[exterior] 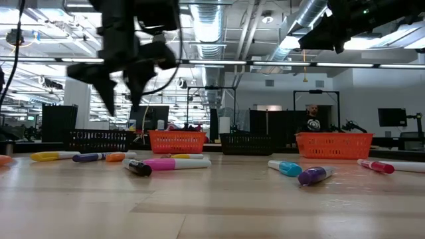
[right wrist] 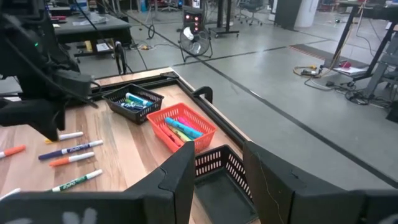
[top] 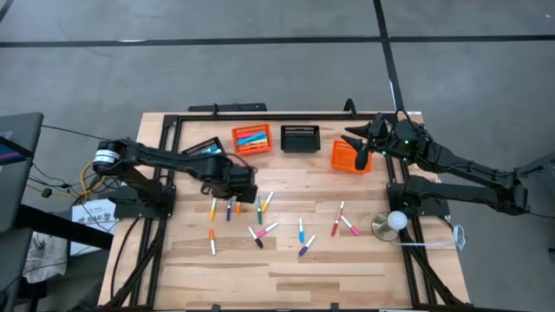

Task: Pick & Place Markers
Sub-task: Put the left small yellow highlighter pen into the right black bin

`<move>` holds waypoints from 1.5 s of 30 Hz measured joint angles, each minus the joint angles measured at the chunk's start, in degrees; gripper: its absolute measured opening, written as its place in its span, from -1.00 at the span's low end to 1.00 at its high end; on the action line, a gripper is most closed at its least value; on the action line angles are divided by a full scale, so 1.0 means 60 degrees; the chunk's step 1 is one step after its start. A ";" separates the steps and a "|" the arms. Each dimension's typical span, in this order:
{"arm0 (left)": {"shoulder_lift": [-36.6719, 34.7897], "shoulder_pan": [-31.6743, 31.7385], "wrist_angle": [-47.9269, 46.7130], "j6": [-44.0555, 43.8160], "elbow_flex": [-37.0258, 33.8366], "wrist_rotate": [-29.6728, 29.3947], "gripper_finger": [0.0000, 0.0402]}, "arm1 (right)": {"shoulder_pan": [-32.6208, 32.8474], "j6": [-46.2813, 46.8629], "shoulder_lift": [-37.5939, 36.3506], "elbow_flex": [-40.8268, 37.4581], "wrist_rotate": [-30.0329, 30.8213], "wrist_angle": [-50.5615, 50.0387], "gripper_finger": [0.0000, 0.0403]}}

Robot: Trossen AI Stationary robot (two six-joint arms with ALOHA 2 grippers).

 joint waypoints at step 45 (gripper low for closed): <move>-0.0331 -0.0594 0.1593 -0.1582 -0.3515 -0.0054 -0.50 | -0.0003 0.0586 0.0007 -0.0004 0.0000 0.0036 -0.38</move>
